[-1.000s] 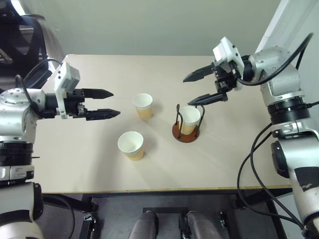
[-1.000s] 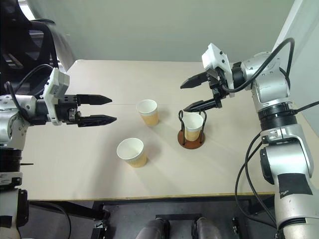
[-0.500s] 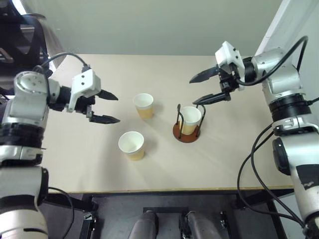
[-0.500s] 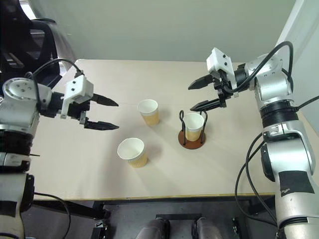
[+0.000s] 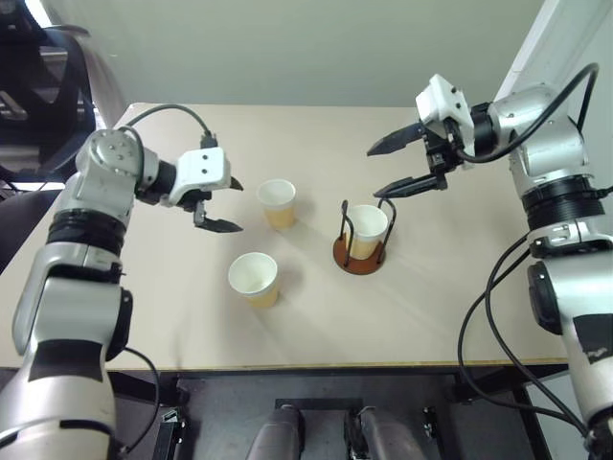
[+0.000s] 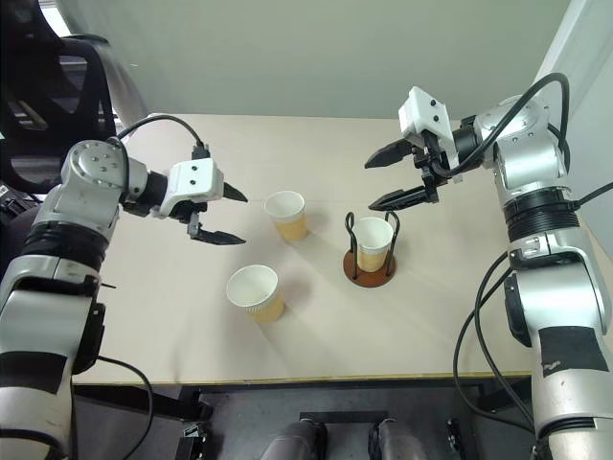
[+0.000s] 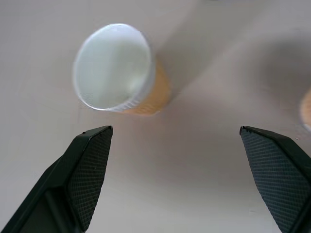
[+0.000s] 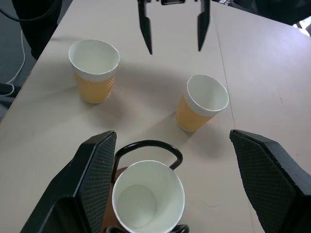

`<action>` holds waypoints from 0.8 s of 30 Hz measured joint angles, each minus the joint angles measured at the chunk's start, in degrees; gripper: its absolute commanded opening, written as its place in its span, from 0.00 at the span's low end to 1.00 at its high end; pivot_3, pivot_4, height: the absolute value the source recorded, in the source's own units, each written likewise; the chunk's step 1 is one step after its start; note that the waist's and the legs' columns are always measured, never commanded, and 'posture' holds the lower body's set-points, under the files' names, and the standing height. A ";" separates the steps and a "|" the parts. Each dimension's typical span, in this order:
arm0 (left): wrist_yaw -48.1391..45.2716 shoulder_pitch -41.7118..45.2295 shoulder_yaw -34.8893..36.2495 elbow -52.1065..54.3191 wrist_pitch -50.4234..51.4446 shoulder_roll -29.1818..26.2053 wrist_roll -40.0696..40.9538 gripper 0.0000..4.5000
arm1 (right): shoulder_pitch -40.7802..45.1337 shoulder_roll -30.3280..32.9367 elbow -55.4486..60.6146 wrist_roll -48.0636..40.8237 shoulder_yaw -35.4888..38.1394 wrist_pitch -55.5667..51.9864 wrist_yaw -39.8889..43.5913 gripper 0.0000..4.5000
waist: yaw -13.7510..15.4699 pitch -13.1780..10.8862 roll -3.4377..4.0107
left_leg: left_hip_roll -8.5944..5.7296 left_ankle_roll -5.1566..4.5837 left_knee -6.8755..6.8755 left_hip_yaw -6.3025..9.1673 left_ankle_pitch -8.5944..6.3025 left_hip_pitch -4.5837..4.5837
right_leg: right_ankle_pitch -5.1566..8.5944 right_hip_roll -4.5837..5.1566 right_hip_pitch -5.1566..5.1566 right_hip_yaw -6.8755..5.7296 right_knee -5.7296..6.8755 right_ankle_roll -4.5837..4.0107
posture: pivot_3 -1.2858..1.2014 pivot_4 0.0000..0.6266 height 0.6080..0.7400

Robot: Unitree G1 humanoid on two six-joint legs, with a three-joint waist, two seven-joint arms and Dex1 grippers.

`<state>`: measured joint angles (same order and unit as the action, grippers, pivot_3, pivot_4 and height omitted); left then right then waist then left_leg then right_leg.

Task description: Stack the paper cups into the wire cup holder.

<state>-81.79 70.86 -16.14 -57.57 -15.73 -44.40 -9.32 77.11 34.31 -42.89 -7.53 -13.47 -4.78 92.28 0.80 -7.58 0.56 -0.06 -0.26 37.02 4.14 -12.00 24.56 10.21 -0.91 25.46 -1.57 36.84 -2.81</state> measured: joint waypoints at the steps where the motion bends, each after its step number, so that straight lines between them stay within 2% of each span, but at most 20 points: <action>1: 0.51 0.60 -0.37 -0.95 -0.67 0.34 -0.93 1.00 | 0.08 0.09 -0.09 -0.01 -0.30 -0.01 0.00 0.84 | 0.01 0.00 0.00 | 0.00 0.00 -0.01 0.00 0.00 0.00 | 0.00 0.00 0.00 0.00 -0.01 0.00 | 0.52 0.24 1.00; 11: 4.98 4.31 -3.94 -7.77 -6.73 4.05 -8.06 1.00 | 1.90 2.30 -1.32 -1.33 -4.11 -0.57 0.00 0.84 | 0.09 0.00 0.00 | 0.00 -0.04 -0.01 -0.01 -0.03 0.04 | -0.05 -0.01 0.00 0.00 -0.07 0.09 | 0.52 0.24 1.00; 24: 12.11 5.77 -4.29 -12.17 -10.67 7.29 -11.61 1.00 | 2.11 2.93 -1.66 -2.08 -5.22 -0.66 0.00 0.84 | 0.26 0.00 0.00 | -0.01 -0.07 0.04 -0.02 -0.01 0.06 | -0.09 0.00 0.00 0.00 -0.05 0.16 | 0.52 0.24 1.00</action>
<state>-69.68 76.63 -20.43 -69.74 -26.40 -37.11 -20.94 79.23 37.24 -44.56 -9.61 -18.69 -5.45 92.28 1.07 -7.58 0.55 -0.07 -0.32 37.06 4.13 -12.01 24.62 10.12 -0.91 25.46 -1.57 36.79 -2.65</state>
